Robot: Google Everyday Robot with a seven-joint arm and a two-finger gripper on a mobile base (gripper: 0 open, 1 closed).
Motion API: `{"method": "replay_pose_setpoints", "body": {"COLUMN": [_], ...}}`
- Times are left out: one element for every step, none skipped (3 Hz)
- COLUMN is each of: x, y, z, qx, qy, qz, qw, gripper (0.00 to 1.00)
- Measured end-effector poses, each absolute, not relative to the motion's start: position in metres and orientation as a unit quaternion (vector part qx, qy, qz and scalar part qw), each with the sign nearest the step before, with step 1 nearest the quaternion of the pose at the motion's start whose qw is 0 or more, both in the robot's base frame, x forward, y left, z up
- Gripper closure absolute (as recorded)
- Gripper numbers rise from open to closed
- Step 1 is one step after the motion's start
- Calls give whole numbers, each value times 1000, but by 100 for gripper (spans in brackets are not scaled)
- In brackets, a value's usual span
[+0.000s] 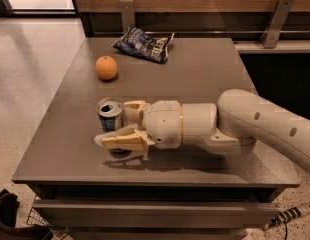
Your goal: Move redbull can near blue chip bag
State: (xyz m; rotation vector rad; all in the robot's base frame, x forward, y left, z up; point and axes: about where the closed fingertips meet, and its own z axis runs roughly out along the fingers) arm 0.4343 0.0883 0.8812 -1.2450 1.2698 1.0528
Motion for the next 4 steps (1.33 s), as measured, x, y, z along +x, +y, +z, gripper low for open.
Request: {"method": "replay_pose_setpoints", "body": {"x": [433,432,431,431], "y": [90,92,94,94], "z": [882,883,884,884], "qx": [-519,-521,-522,-522], "qy": [527,525,524,524], "qz": [438,438,438,438], "qw": [511,511,510,510], "gripper": [69,92,100,100]}}
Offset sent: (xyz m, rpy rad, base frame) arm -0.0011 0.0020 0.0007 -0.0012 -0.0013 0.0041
